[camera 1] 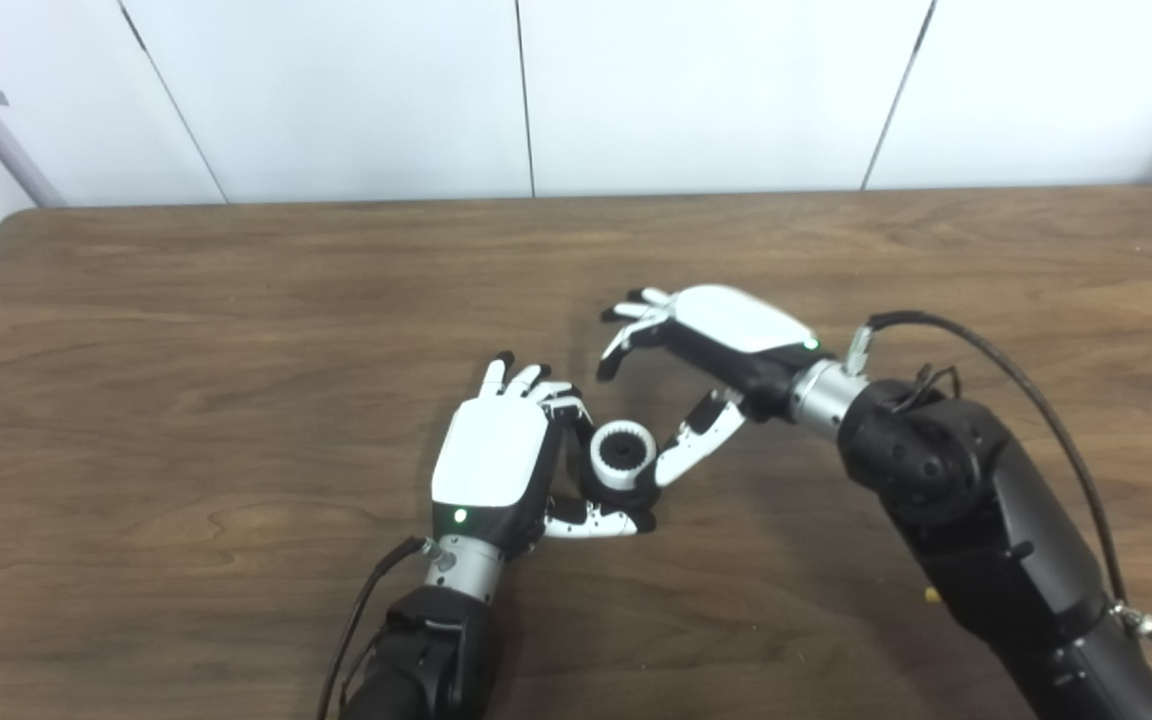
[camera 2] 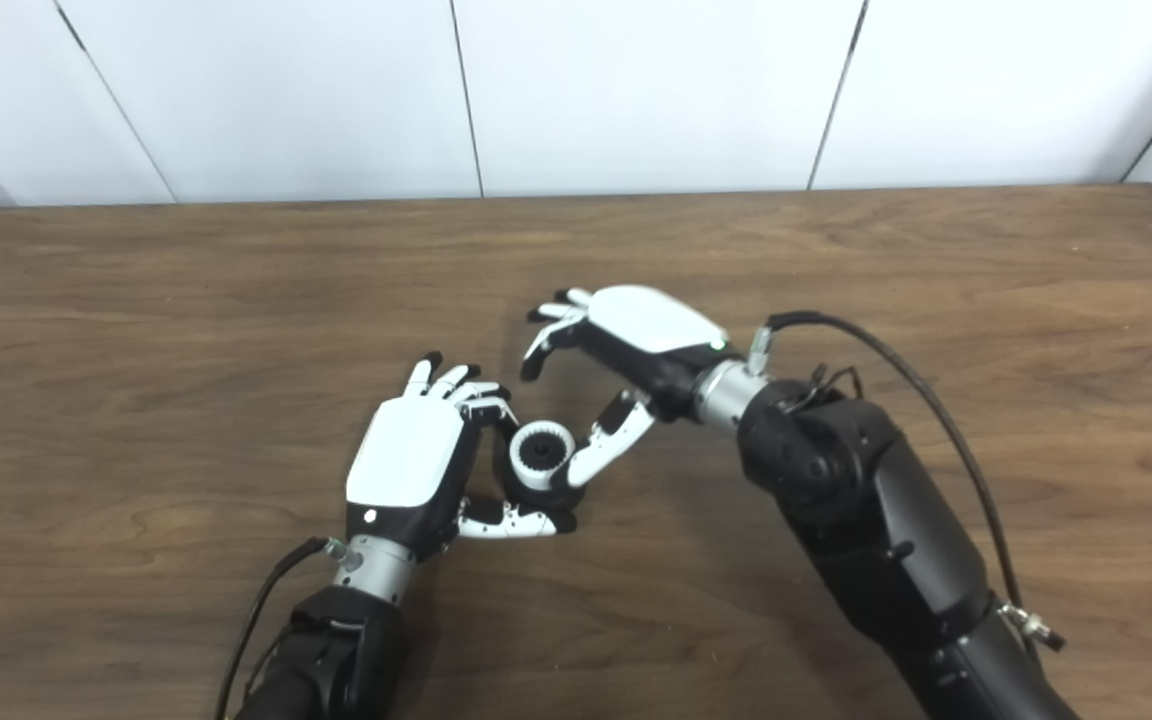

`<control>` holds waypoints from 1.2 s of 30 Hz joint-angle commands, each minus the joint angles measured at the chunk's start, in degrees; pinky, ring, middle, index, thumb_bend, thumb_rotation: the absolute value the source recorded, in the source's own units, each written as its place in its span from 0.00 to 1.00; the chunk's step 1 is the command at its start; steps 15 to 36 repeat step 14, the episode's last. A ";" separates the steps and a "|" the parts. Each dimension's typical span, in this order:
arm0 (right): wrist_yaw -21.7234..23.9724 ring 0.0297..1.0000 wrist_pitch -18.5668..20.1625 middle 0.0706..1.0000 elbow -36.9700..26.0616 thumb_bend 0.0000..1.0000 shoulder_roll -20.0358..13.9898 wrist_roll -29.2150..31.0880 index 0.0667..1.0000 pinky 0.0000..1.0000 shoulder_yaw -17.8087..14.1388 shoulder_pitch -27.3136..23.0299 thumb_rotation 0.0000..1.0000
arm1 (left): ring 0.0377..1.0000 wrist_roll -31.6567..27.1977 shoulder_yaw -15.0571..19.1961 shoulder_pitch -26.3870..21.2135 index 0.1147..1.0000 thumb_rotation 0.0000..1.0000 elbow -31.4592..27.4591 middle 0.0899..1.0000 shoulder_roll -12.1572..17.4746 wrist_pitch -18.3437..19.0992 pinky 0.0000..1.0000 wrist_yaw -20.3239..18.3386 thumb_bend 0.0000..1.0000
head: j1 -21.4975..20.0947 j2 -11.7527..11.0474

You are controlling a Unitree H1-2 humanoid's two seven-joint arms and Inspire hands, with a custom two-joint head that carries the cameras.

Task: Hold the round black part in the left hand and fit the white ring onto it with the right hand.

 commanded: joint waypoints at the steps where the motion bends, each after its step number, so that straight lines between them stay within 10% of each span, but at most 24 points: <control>1: -0.69 1.00 0.08 0.92 -2.75 1.00 -1.69 0.96 0.67 1.00 -2.28 -2.22 0.33 | 0.89 -0.09 -0.39 0.46 0.42 0.05 1.28 0.74 0.50 -0.77 1.00 -1.33 0.53 | 0.04 0.04; 14: -2.01 1.00 1.35 0.92 -3.88 1.00 -6.44 4.98 0.73 1.00 -8.46 0.41 0.41 | 0.88 -0.87 1.20 0.89 0.42 0.06 1.10 0.73 1.26 -1.33 1.00 -1.80 0.53 | -0.65 -0.47; 36: -2.01 1.00 1.35 0.92 -3.88 1.00 -6.44 4.98 0.73 1.00 -8.46 0.41 0.41 | 0.88 -0.87 1.20 0.89 0.42 0.06 1.10 0.73 1.26 -1.33 1.00 -1.80 0.53 | -0.65 -0.47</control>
